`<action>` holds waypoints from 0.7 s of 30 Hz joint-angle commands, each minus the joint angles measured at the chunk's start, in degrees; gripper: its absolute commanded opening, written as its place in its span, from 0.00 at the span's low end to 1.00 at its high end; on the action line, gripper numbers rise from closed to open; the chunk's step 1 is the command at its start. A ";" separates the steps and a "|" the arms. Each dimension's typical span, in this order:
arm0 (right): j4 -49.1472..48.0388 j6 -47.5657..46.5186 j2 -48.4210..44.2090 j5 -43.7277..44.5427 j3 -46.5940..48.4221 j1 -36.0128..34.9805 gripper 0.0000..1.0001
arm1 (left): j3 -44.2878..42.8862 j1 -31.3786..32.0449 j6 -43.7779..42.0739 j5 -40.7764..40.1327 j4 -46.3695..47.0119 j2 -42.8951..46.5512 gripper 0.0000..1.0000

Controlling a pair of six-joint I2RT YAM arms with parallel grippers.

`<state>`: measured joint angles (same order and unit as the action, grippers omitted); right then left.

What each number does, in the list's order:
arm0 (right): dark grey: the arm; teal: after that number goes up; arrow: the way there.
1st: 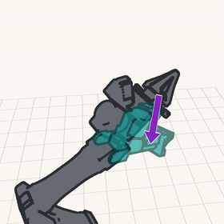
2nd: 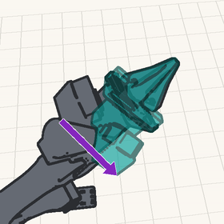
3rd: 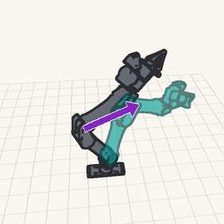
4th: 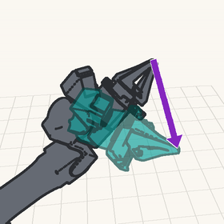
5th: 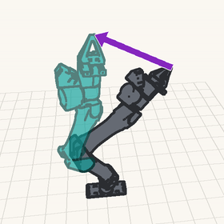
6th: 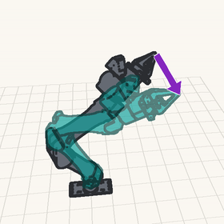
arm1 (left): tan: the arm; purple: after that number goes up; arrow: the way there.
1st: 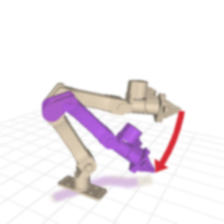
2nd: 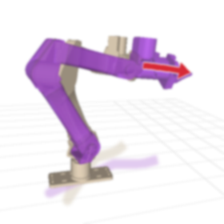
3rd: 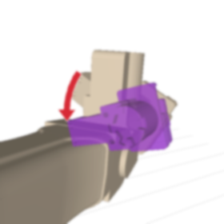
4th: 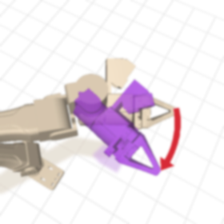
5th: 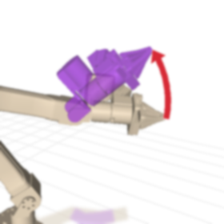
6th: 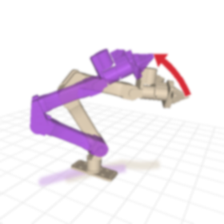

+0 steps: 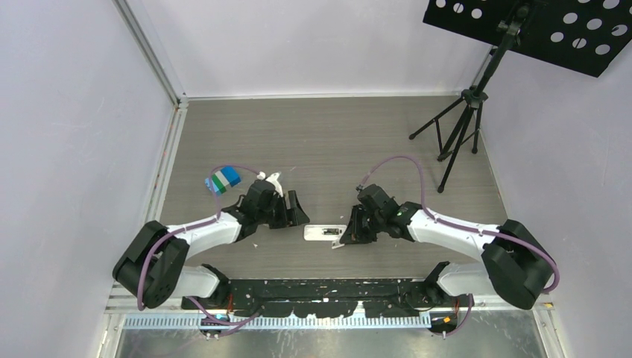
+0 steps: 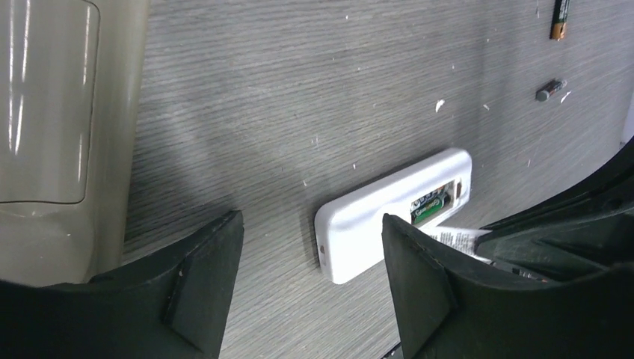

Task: Load the batteries into the remote control

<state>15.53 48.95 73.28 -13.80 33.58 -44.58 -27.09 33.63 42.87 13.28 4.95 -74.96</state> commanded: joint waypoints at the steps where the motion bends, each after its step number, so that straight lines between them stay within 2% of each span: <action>1: 0.16 1.16 -2.95 3.82 1.92 -0.33 0.00 | 1.76 -0.03 0.84 1.83 3.97 -0.49 0.68; 7: -9.36 3.53 -5.87 -6.19 -0.48 -0.29 0.00 | 3.09 0.00 1.93 0.00 2.03 2.26 0.68; 13: -10.29 3.88 -3.61 -5.37 1.41 2.98 0.00 | 3.88 0.03 3.03 -1.01 -0.85 3.99 0.74; 17: -9.00 1.72 0.09 -6.90 3.39 4.95 0.00 | 4.68 0.00 4.17 0.26 -1.28 4.53 0.69; 21: -7.98 -0.64 1.24 -7.69 4.62 5.54 0.00 | 5.70 -0.02 4.80 1.60 -0.18 4.86 0.59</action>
<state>8.21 51.00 74.02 -19.46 35.16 -39.40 -22.87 33.63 46.83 13.76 5.54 -71.00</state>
